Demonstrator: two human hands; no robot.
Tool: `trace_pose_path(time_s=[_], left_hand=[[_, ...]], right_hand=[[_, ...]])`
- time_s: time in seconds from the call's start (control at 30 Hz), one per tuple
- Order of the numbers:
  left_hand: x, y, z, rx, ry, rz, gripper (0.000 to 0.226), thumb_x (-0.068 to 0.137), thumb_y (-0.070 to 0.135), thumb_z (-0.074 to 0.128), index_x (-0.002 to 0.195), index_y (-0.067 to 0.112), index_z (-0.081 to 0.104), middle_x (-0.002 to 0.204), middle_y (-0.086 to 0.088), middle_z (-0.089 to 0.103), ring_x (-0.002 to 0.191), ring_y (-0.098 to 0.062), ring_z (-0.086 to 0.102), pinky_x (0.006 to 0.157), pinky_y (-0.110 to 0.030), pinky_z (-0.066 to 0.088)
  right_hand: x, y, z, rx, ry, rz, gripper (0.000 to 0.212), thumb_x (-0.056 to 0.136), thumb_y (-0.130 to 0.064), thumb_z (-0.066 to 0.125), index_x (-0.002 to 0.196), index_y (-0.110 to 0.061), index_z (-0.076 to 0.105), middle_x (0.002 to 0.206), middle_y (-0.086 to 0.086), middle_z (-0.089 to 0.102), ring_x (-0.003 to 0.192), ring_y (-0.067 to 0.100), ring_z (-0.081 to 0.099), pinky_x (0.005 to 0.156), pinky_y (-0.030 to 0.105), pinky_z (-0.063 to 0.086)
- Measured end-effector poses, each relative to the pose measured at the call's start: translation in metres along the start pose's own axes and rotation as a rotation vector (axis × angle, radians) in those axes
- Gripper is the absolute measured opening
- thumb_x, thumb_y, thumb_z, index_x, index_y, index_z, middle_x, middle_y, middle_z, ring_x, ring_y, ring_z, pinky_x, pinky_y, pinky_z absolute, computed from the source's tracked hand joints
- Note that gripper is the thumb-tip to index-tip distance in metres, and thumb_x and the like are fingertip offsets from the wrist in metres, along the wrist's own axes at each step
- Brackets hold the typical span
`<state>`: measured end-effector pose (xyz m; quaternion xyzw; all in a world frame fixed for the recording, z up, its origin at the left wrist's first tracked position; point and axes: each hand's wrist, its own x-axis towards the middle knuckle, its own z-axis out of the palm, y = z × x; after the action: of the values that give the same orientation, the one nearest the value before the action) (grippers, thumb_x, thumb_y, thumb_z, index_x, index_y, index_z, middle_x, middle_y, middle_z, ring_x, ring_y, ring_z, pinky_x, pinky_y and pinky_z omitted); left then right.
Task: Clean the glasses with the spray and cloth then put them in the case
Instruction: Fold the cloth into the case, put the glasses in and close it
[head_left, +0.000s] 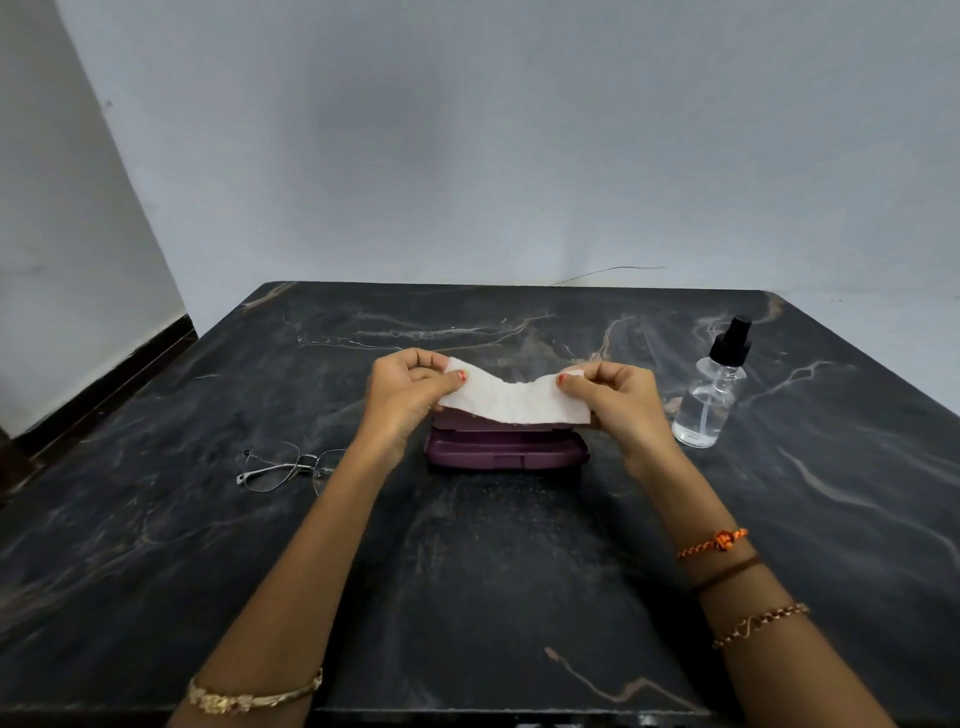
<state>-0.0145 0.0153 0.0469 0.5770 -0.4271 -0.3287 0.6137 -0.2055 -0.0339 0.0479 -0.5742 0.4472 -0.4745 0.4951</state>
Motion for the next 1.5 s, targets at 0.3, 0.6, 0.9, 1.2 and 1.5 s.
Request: trace_pose_path(time_s=[0.3,0.6,0.9,1.2,1.5], left_hand=[[0.005,0.000,-0.012,0.526,-0.170,-0.067,0.026,0.064,0.001,0.077,0.068,0.019,0.059,0.054,-0.003,0.061,0.041,-0.007,0.052,0.045,-0.019,0.046],[0.002,0.002,-0.009,0.636,-0.246,-0.085,0.027,0.063,0.003,0.079,0.083,0.009,0.062,0.061,-0.003,0.058,0.055,-0.011,0.052,0.063,-0.027,0.050],[-0.002,0.004,-0.005,0.769,-0.273,-0.043,0.026,0.064,0.007,0.079,0.082,0.013,0.062,0.060,0.003,0.057,0.060,-0.009,0.055,0.068,-0.026,0.045],[-0.005,0.002,-0.007,0.873,-0.302,-0.046,0.037,0.059,0.006,0.082,0.084,0.019,0.057,0.064,0.008,0.059,0.064,-0.008,0.056,0.076,-0.033,0.051],[-0.003,0.001,-0.007,0.993,-0.315,0.006,0.015,0.064,0.007,0.078,0.075,0.017,0.073,0.078,0.001,0.066,0.065,-0.005,0.053,0.065,-0.023,0.040]], right_hand=[[0.005,0.005,-0.009,-0.497,-0.100,-0.089,0.012,0.068,-0.008,0.077,0.076,-0.008,0.068,0.054,0.000,0.059,0.042,0.004,0.052,0.040,0.009,0.039],[0.004,0.006,-0.009,-0.751,-0.113,-0.173,0.018,0.067,-0.018,0.079,0.078,-0.010,0.069,0.061,-0.001,0.061,0.062,0.011,0.057,0.052,0.017,0.039],[0.004,0.011,-0.006,-0.902,-0.138,-0.182,0.017,0.068,-0.024,0.079,0.065,-0.016,0.064,0.064,0.000,0.063,0.066,0.014,0.059,0.063,0.027,0.045],[0.000,0.012,-0.003,-1.010,-0.177,-0.184,0.029,0.064,-0.023,0.081,0.056,-0.021,0.053,0.062,-0.005,0.058,0.071,0.019,0.061,0.063,0.030,0.046],[0.000,0.012,-0.005,-1.061,-0.159,-0.187,0.041,0.062,-0.026,0.082,0.053,-0.020,0.043,0.054,-0.008,0.049,0.067,0.020,0.057,0.057,0.027,0.039]])
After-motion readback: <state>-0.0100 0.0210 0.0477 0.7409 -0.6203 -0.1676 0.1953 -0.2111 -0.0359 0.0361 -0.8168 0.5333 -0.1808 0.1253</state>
